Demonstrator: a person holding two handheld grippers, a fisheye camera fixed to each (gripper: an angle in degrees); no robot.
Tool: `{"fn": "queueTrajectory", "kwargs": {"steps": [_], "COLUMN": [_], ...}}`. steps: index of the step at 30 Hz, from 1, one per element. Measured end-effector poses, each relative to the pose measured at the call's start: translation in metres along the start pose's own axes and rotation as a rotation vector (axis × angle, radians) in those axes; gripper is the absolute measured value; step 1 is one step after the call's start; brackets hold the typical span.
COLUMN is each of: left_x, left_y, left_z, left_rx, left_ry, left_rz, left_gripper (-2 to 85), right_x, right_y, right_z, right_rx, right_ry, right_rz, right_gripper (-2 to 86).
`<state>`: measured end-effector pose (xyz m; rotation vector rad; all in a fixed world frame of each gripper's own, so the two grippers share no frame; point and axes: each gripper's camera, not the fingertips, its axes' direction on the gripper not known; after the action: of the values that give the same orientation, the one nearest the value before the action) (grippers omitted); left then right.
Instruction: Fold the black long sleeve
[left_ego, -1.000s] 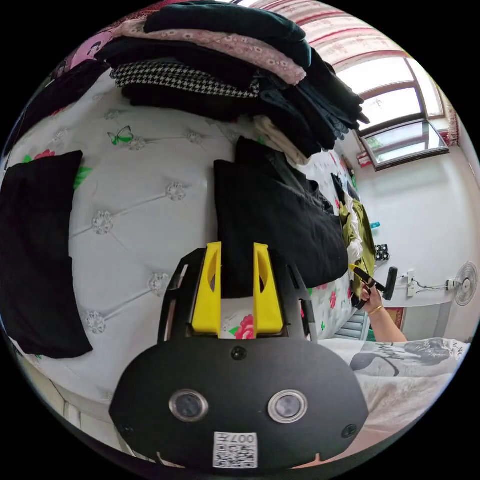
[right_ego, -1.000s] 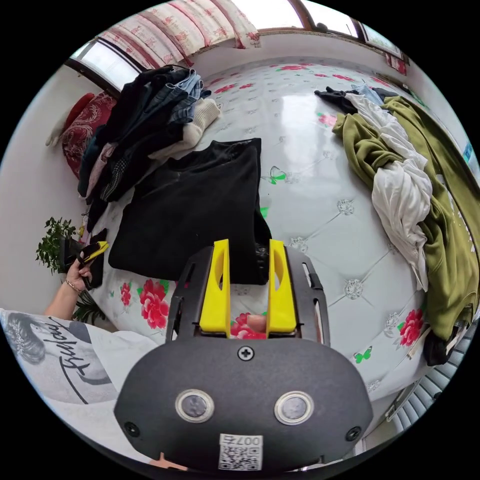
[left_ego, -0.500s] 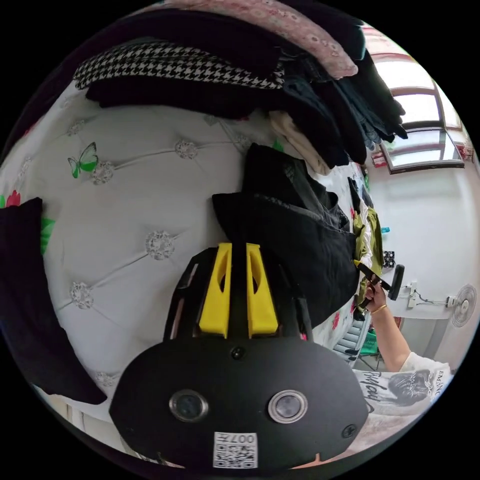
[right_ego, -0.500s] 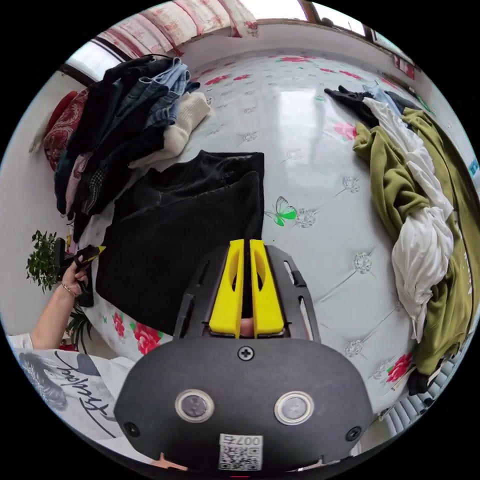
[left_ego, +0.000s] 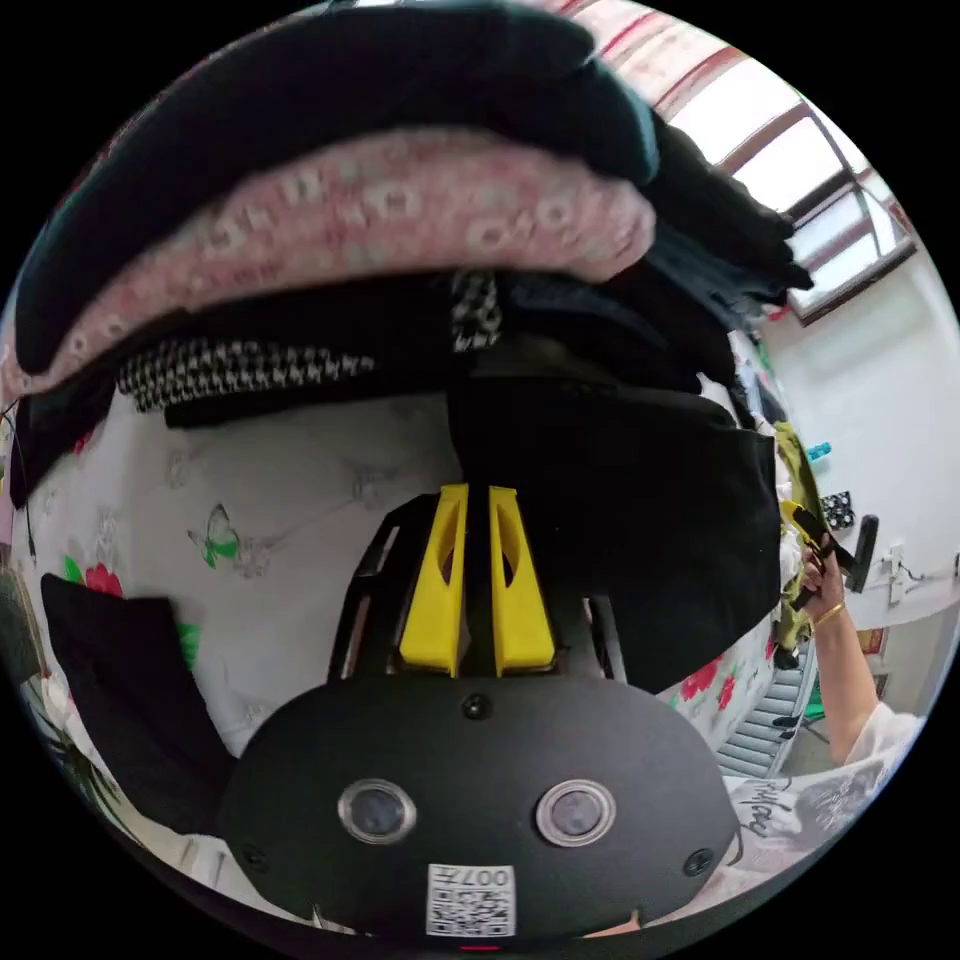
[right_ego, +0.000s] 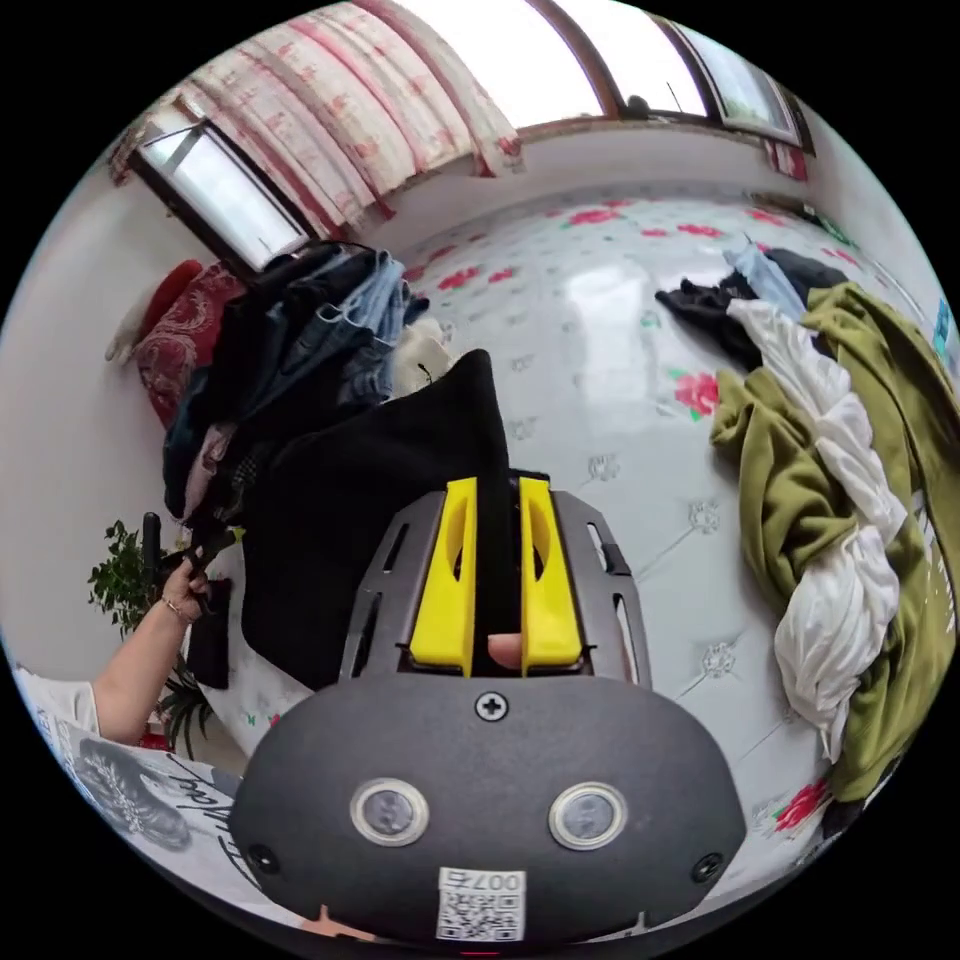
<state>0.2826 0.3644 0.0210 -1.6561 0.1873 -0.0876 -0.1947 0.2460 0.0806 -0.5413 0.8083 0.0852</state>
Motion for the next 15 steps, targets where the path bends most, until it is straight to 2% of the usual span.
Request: {"fn": "queueTrajectory", "kwargs": {"steps": [2, 4, 8, 12, 15], "left_x": [-0.003, 0.000, -0.012, -0.041, -0.056], "left_y": [0.008, 0.042, 0.120, 0.210, 0.245], "left_z": [0.031, 0.028, -0.004, -0.018, -0.014], "left_rx": [-0.090, -0.058, 0.002, -0.012, -0.009], "left_ry": [-0.037, -0.019, -0.023, 0.105, 0.201], "left_rz": [-0.038, -0.007, -0.060, -0.213, -0.304], "left_gripper": [7.5, 7.6, 6.3, 6.2, 6.9], "right_x": [0.019, 0.037, 0.094, 0.136, 0.138], "right_y": [0.012, 0.039, 0.134, 0.213, 0.217], "right_z": [0.019, 0.013, -0.037, -0.040, -0.016], "right_rx": [-0.085, -0.086, -0.004, -0.037, -0.048], "right_ry": [0.014, 0.012, -0.042, -0.197, -0.288], "right_rz": [0.040, 0.079, 0.310, 0.523, 0.553], "right_gripper": [6.3, 7.8, 9.6, 10.8, 10.6]}}
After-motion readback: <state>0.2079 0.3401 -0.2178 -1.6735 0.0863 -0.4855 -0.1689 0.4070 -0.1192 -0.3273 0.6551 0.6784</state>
